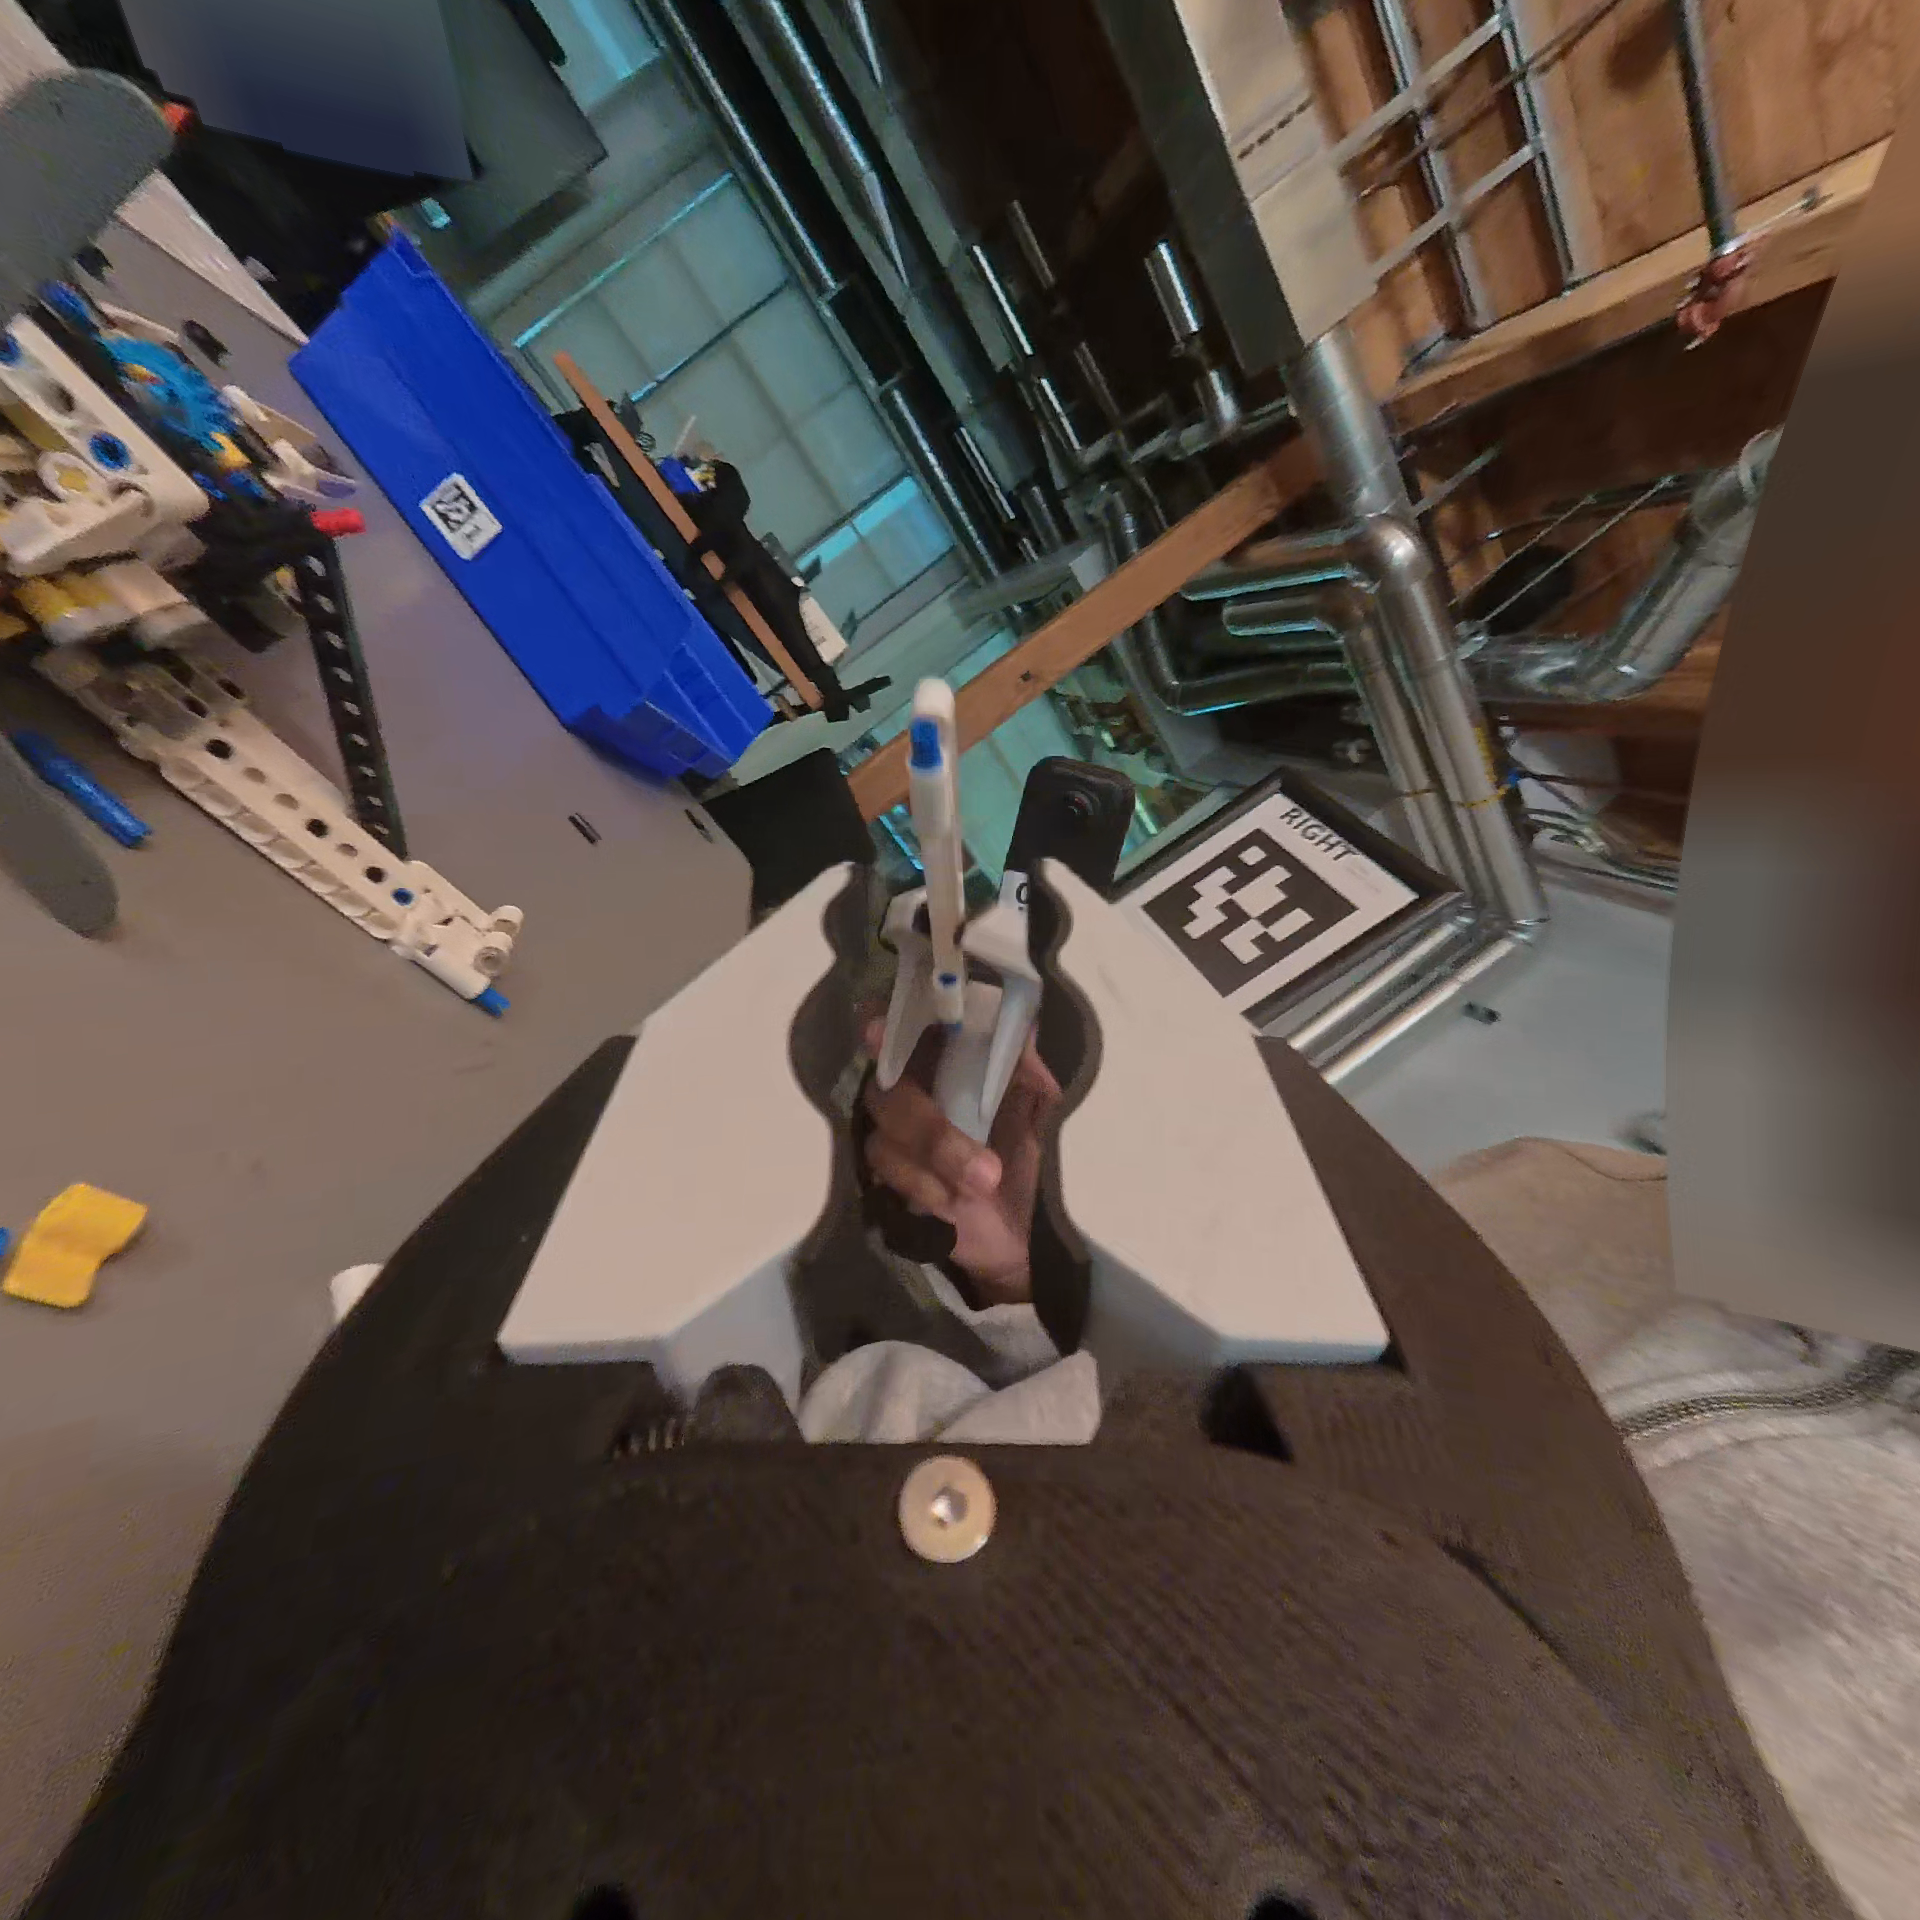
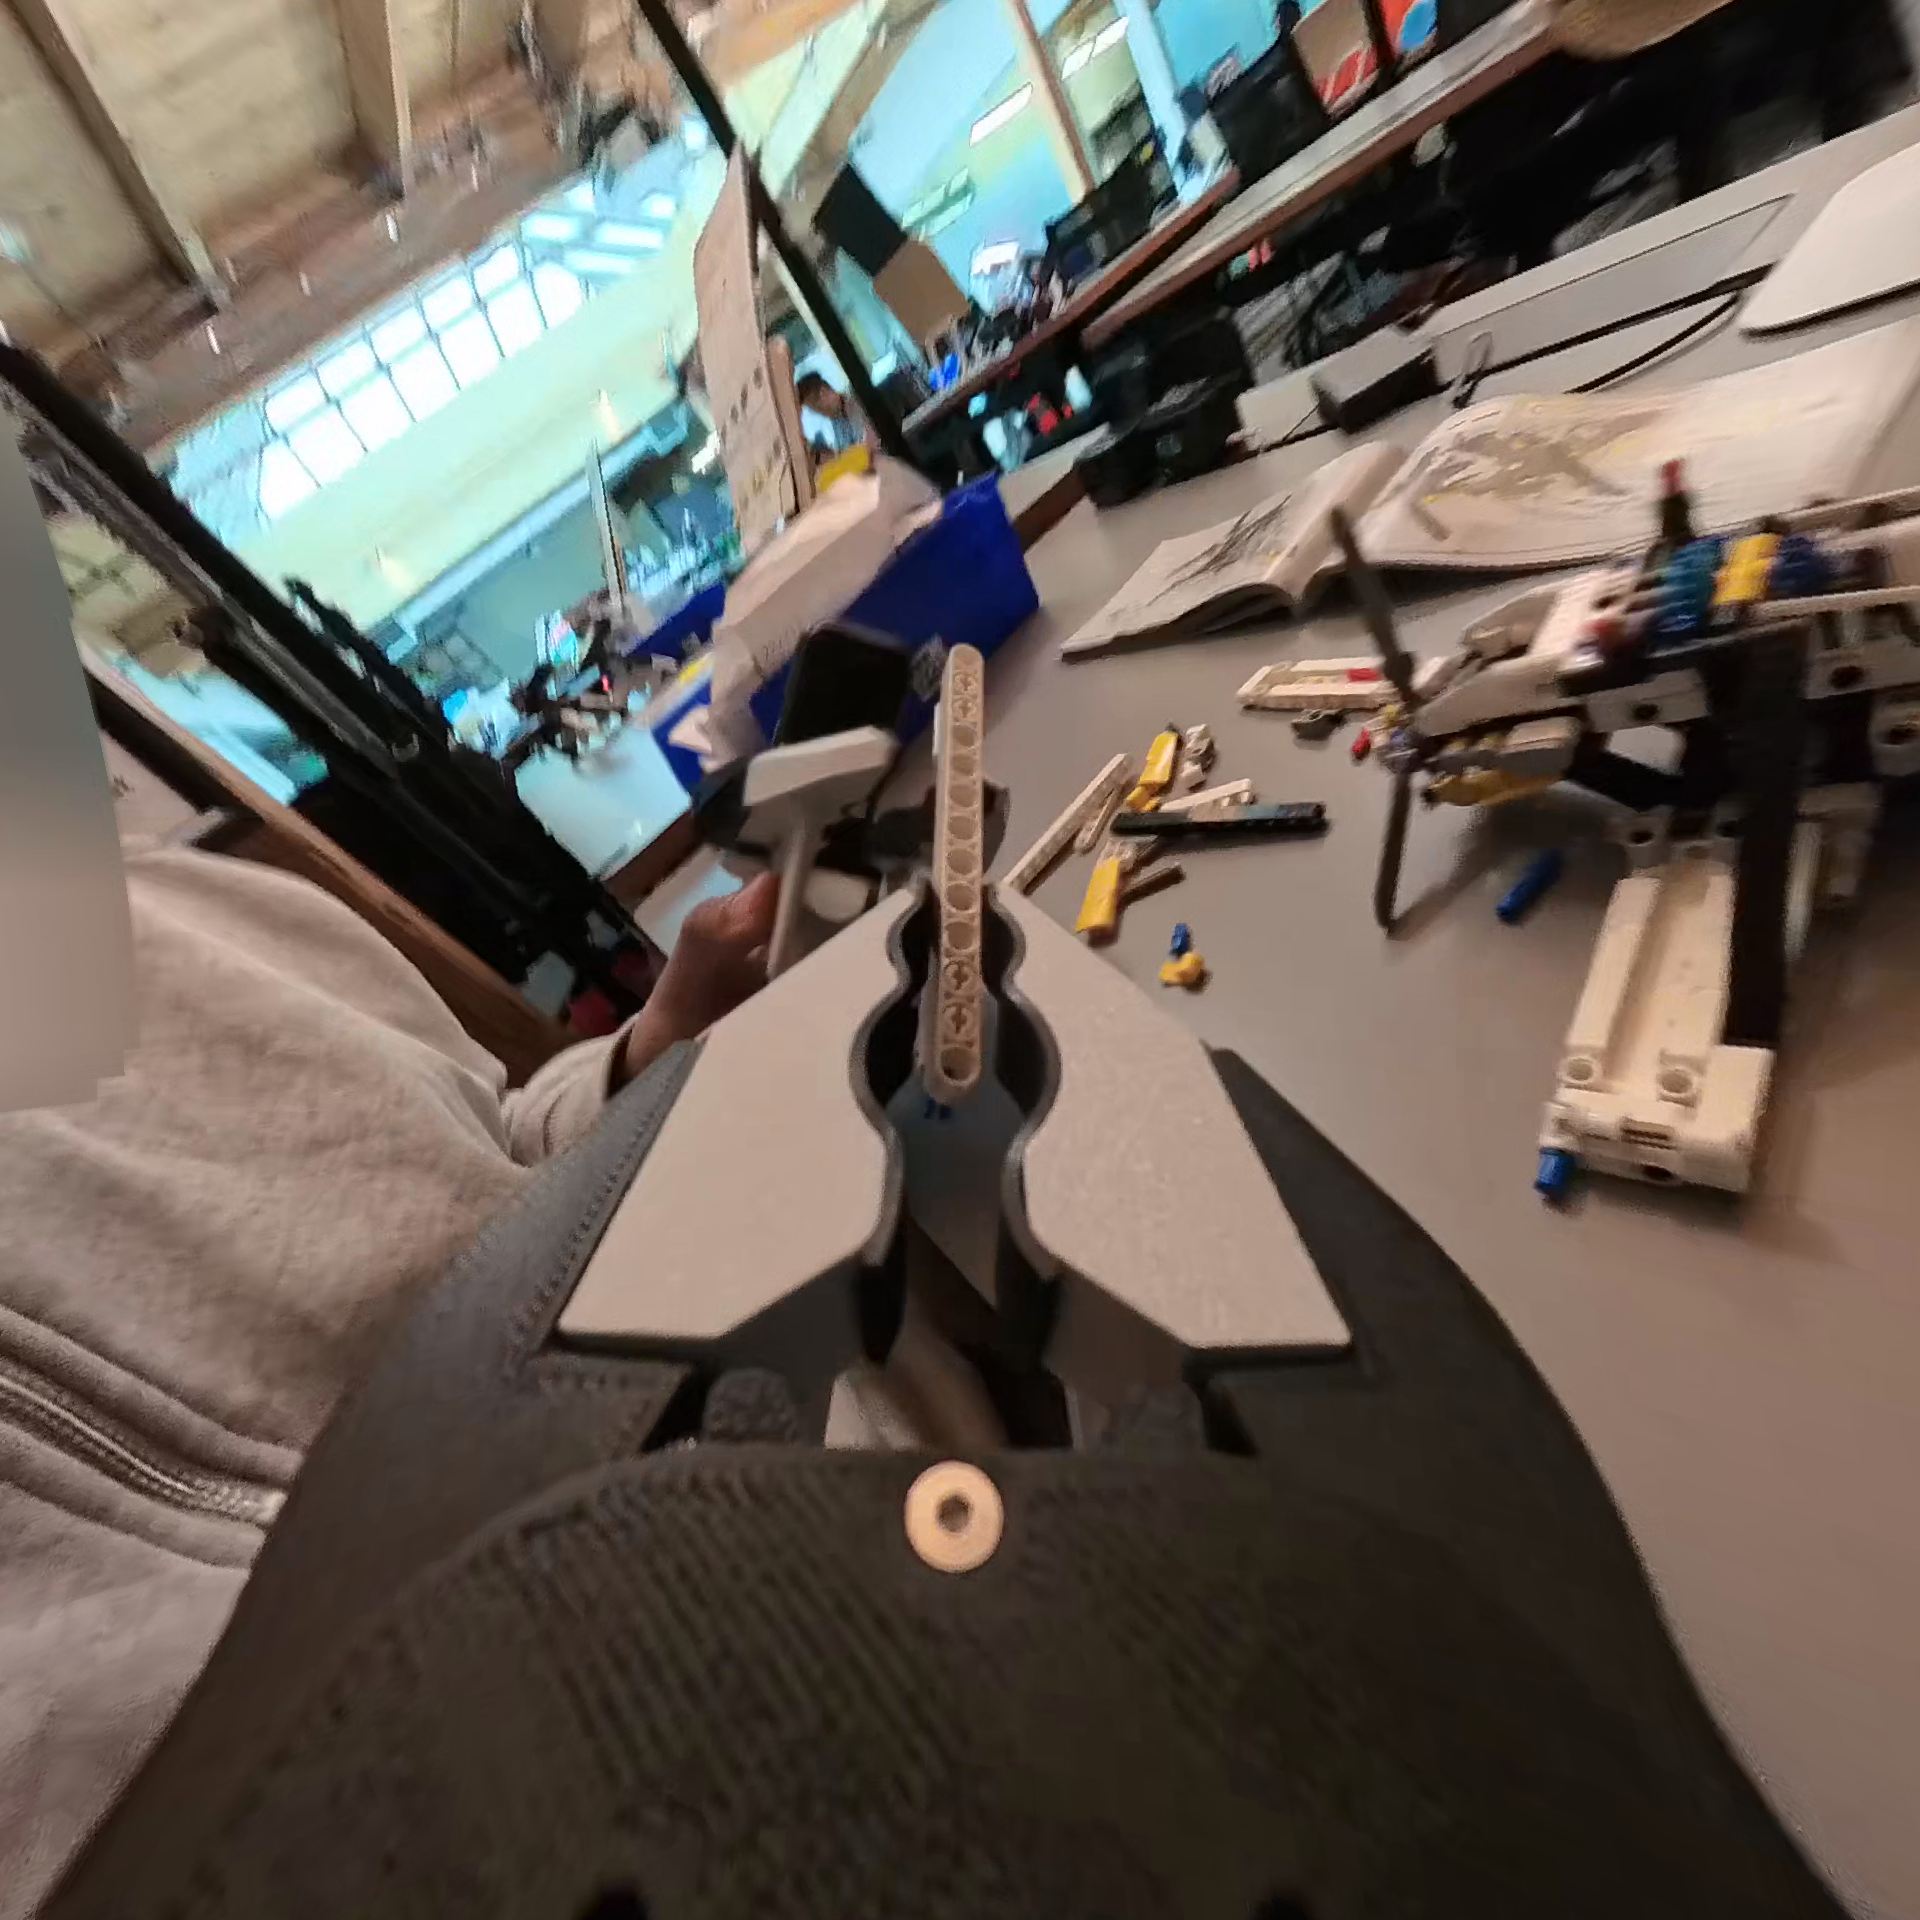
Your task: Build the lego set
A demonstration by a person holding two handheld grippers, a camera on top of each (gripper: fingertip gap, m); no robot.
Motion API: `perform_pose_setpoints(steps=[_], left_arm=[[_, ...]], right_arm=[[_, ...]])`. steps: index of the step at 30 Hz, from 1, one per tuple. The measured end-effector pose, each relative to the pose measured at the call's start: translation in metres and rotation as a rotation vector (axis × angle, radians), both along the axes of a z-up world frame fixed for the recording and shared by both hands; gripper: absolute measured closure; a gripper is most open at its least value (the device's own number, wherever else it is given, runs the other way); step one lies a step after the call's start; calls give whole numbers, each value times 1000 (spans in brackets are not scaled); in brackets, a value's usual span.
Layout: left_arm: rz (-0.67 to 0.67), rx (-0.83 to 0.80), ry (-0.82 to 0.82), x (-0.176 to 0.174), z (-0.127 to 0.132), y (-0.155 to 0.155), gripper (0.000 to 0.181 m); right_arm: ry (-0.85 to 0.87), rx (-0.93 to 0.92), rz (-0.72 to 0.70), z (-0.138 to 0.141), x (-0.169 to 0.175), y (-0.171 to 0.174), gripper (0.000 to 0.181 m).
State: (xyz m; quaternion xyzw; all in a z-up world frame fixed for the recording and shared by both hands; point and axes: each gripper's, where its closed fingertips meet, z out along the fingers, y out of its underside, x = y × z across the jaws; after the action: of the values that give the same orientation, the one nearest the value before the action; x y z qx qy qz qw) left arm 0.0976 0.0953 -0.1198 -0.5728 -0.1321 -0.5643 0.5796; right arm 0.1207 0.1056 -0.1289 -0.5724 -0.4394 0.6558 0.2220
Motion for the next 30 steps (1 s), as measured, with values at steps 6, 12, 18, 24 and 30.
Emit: perform_pose_setpoints(steps=[6,12,18,24,30], left_arm=[[204,-52,259,-33,-12,1,121],[771,-376,664,-201,-21,-19,97],[923,-753,854,-317,-68,-37,61],[888,-1002,908,-353,-110,-37,56],[889,-1029,889,-372,-111,-28,64]], right_arm=[[-122,-187,-378,-40,29,106,174],[-361,-115,-541,-95,38,141,175],[-392,-103,-567,-100,33,151,176],[-359,-98,-506,-94,33,150,160],[-345,60,-579,-84,46,175,147]])
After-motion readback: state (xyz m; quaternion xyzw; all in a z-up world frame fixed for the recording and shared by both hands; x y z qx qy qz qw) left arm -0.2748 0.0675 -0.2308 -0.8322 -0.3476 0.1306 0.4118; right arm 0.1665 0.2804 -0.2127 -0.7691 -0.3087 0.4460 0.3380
